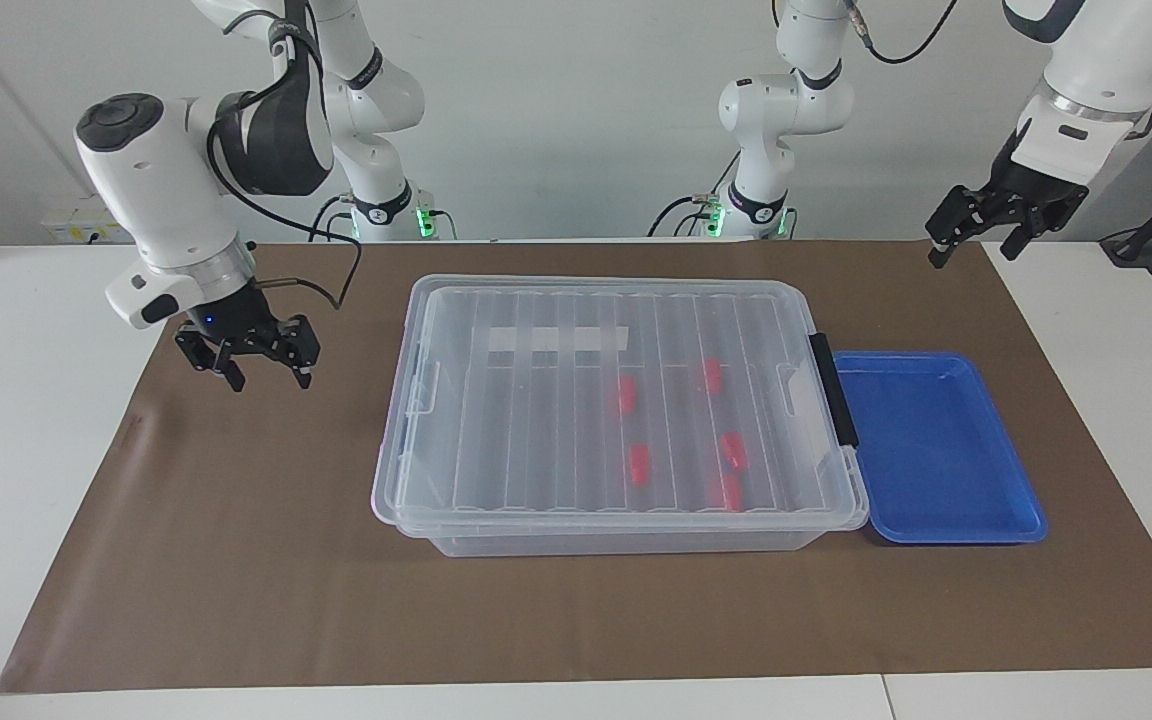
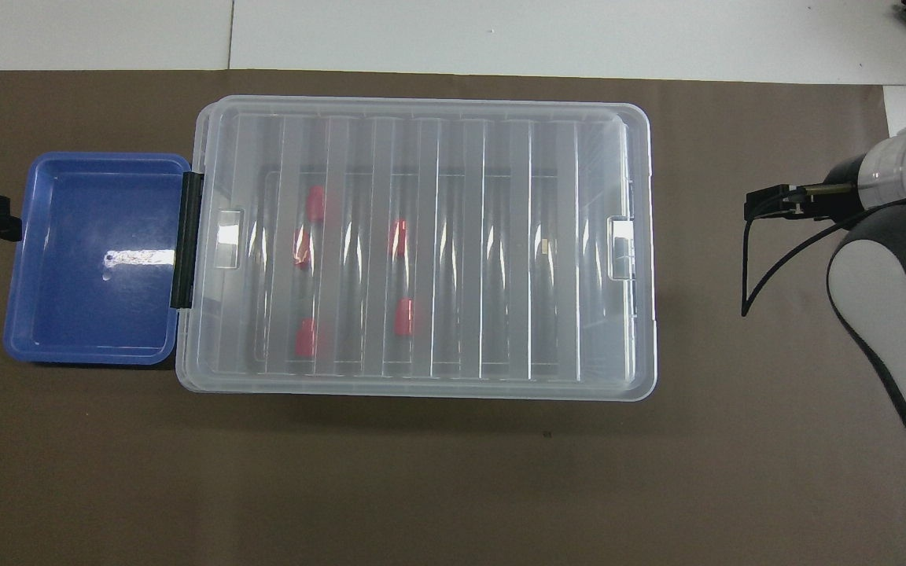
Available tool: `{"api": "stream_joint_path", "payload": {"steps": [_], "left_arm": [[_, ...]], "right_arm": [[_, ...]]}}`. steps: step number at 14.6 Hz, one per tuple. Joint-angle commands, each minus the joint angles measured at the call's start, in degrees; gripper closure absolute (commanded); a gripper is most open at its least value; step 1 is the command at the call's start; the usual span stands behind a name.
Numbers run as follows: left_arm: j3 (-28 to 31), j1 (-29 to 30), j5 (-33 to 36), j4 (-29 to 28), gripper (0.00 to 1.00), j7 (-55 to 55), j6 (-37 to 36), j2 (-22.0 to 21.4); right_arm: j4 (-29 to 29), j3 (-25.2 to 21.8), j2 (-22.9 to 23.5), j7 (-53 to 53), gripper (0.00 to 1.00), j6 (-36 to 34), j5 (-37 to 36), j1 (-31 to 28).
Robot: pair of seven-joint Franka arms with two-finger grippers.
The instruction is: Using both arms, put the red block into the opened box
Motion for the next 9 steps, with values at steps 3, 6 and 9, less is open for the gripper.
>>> {"api": "stream_joint_path", "payload": {"steps": [3, 6, 9], "left_arm": [[-0.23, 0.43, -0.52, -3.57, 0.00, 0.12, 1.17, -2.92], [-1.11, 1.83, -0.52, -3.48, 0.00, 0.12, 2.13, -2.92], [-2.16, 2.53, -0.52, -3.48, 0.00, 0.30, 2.58, -2.92]], "right_arm": [[8.59, 0.52, -1.10, 2.40, 0.00, -15.26, -1.40, -2.27], [11.15, 0.61, -3.12, 5.29, 0.00, -22.31, -1.31, -2.45], [11.42, 0.87, -5.23, 6.71, 0.00, -26.71, -1.58, -2.10]]}}
